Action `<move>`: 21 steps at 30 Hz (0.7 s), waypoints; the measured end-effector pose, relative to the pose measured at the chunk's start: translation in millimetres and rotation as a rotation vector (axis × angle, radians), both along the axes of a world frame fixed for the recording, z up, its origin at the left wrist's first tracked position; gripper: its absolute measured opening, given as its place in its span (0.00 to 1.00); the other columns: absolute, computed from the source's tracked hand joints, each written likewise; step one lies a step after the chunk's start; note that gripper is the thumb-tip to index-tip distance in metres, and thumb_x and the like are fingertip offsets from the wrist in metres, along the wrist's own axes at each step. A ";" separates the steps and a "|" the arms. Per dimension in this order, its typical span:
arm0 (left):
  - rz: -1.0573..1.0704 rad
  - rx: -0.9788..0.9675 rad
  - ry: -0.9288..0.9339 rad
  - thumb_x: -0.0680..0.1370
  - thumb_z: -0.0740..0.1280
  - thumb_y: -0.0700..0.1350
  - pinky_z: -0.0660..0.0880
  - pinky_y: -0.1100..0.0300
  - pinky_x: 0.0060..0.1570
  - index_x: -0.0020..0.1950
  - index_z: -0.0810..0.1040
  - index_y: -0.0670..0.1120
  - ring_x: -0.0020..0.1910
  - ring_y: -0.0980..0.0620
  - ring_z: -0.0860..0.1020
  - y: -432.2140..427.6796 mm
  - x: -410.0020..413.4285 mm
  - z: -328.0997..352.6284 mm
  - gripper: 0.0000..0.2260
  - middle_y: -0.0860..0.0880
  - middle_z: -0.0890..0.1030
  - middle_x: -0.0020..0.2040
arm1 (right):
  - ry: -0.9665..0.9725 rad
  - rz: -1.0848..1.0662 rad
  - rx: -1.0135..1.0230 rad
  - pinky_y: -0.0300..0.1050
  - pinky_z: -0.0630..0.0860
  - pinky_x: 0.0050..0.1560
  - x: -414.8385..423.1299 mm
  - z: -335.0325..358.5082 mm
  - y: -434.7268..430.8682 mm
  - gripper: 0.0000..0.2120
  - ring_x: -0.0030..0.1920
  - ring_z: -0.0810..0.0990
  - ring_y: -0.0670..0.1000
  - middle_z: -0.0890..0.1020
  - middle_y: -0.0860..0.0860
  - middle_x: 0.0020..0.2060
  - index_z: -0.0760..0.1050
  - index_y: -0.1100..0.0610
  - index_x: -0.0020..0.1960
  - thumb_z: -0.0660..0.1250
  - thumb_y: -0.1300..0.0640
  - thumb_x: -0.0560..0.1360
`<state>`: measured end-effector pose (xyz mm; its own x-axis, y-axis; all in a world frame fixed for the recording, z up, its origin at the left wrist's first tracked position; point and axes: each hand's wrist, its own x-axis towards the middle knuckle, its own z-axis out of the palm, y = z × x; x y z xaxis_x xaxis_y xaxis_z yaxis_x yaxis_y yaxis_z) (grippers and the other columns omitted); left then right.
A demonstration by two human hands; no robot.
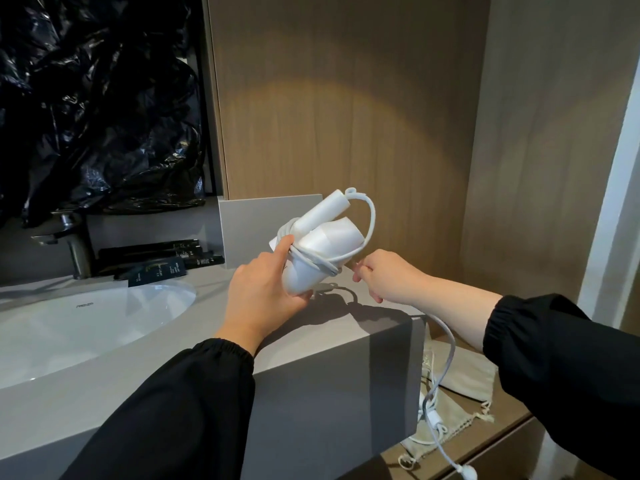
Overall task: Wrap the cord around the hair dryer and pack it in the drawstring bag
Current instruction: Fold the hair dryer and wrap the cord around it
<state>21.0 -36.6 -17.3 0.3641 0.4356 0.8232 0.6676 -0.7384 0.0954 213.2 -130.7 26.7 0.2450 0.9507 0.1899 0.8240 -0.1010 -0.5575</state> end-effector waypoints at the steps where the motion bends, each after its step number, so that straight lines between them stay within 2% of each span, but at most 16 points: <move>1: 0.012 0.001 0.006 0.64 0.72 0.57 0.74 0.53 0.36 0.71 0.62 0.52 0.42 0.44 0.77 1.0 -0.2 -0.6 0.38 0.49 0.79 0.42 | -0.066 -0.003 0.002 0.39 0.77 0.43 -1.8 -2.6 0.4 0.13 0.36 0.78 0.49 0.81 0.51 0.45 0.78 0.59 0.55 0.57 0.55 0.82; 3: 0.026 -0.005 0.001 0.64 0.72 0.58 0.74 0.53 0.37 0.72 0.60 0.52 0.42 0.44 0.77 1.7 -0.9 -1.6 0.39 0.49 0.79 0.42 | -0.170 -0.019 0.003 0.42 0.78 0.48 -5.9 -6.4 0.2 0.13 0.42 0.80 0.51 0.81 0.53 0.44 0.78 0.59 0.56 0.57 0.54 0.82; 7: 0.054 -0.041 -0.031 0.65 0.73 0.57 0.73 0.54 0.38 0.73 0.59 0.53 0.40 0.44 0.76 2.2 -2.5 -2.4 0.41 0.48 0.77 0.42 | -0.208 -0.061 0.087 0.40 0.75 0.40 -10.0 -5.6 -4.2 0.13 0.37 0.78 0.49 0.77 0.50 0.34 0.78 0.56 0.48 0.59 0.50 0.81; 13: 0.121 -0.037 0.040 0.65 0.72 0.57 0.68 0.56 0.39 0.74 0.58 0.52 0.42 0.45 0.77 4.8 -2.9 -4.3 0.41 0.48 0.77 0.44 | -0.386 -0.064 0.011 0.42 0.80 0.46 -20.2 -5.0 -8.9 0.06 0.37 0.79 0.50 0.77 0.49 0.37 0.79 0.55 0.52 0.64 0.55 0.79; 17: 0.135 -0.026 0.087 0.65 0.72 0.58 0.67 0.56 0.40 0.74 0.57 0.54 0.43 0.46 0.77 4.2 -1.0 -5.5 0.41 0.48 0.78 0.45 | -0.492 -0.026 0.038 0.39 0.76 0.43 -26.7 -1.9 -12.2 0.06 0.33 0.75 0.47 0.72 0.45 0.32 0.77 0.52 0.48 0.63 0.52 0.79; 21: 0.164 -0.013 0.116 0.65 0.72 0.57 0.65 0.57 0.38 0.74 0.58 0.52 0.41 0.45 0.78 5.3 -1.9 -5.0 0.41 0.47 0.78 0.43 | -0.541 -0.009 0.079 0.37 0.71 0.37 -31.1 0.4 -14.3 0.11 0.32 0.73 0.46 0.71 0.45 0.29 0.72 0.52 0.40 0.62 0.47 0.79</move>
